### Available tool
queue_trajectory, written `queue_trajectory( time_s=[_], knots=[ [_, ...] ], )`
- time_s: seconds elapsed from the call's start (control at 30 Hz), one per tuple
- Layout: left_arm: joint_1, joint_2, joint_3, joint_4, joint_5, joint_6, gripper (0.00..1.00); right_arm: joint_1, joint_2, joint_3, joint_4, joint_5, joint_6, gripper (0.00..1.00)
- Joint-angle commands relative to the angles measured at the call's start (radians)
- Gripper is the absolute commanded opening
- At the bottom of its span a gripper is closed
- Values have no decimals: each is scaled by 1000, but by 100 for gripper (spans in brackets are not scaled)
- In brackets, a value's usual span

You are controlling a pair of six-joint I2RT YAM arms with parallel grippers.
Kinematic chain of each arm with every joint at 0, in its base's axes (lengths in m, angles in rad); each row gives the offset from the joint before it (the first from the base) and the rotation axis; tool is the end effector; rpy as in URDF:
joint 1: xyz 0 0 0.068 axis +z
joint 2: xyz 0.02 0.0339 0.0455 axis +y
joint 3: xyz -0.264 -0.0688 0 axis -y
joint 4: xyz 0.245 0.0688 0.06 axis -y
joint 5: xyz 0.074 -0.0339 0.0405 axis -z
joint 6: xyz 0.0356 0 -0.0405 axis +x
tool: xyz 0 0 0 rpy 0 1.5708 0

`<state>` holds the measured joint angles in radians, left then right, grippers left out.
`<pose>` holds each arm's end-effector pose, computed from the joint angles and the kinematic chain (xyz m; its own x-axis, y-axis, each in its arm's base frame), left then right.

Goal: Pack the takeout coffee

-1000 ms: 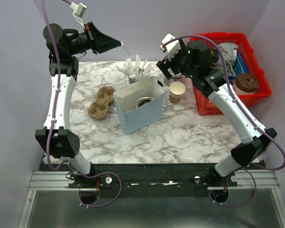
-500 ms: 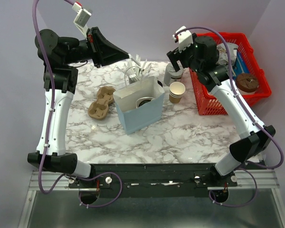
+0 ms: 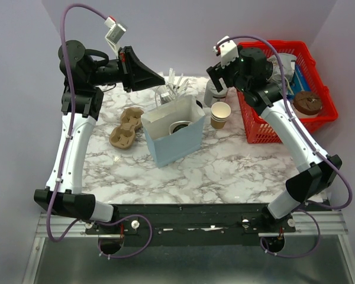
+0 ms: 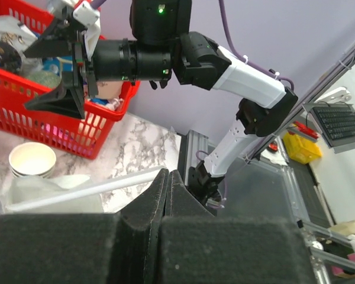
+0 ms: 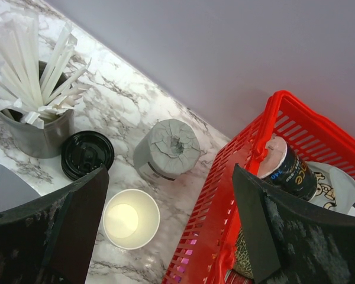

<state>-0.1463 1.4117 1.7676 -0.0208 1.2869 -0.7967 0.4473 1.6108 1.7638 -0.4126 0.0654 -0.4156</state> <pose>0.2584 -0.0726 0.5434 -0.4431 -0.1372 -0.8859 0.8882 0.0670 -0.4546 0.3341 0.1577 0.4458 -0.0605 -0.4758 -0.8774 -0.4362 0.8033 -0.4056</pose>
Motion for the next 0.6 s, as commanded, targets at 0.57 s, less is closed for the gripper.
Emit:
queue_trajectory(
  time_s=[0.57],
  knots=[
    [17,-13,-238,-109,62,71,3,-5,-20,-56,-18,-56,-5,95]
  ],
)
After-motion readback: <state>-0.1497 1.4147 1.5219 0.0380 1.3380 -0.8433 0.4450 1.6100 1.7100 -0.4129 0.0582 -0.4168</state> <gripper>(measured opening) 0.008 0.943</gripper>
